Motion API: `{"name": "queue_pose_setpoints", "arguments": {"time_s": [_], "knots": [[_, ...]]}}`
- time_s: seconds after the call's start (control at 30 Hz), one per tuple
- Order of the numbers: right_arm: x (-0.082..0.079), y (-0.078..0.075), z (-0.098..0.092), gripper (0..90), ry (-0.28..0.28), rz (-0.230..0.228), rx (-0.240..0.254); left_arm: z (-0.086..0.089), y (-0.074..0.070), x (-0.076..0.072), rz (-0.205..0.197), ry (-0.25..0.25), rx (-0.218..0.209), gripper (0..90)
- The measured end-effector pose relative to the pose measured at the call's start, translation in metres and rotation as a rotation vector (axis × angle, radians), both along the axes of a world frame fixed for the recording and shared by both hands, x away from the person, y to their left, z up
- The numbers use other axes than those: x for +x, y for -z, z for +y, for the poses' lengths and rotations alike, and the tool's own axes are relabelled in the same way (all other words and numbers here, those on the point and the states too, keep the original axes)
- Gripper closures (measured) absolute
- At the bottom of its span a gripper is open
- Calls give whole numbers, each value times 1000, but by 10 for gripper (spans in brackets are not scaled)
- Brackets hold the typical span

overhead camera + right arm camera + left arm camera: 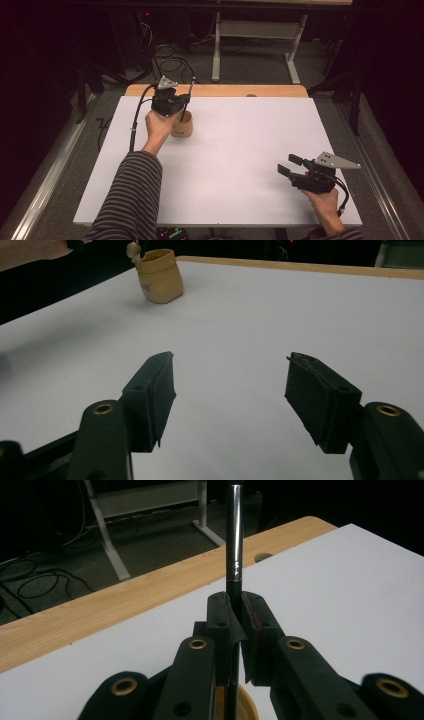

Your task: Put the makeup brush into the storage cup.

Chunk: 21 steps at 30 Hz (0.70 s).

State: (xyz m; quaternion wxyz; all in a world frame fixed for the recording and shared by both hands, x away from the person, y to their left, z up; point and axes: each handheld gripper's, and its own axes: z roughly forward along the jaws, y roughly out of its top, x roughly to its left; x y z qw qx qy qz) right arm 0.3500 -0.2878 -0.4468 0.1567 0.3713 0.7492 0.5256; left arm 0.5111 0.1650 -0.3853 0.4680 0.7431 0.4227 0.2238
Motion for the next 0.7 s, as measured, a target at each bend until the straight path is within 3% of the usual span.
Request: {"name": "queue_pose_setpoints", "arguments": {"time_s": [0.7], "knots": [[0,0,0,372,-4,-1,3,-5,8,3,13,-3,16,834]]}}
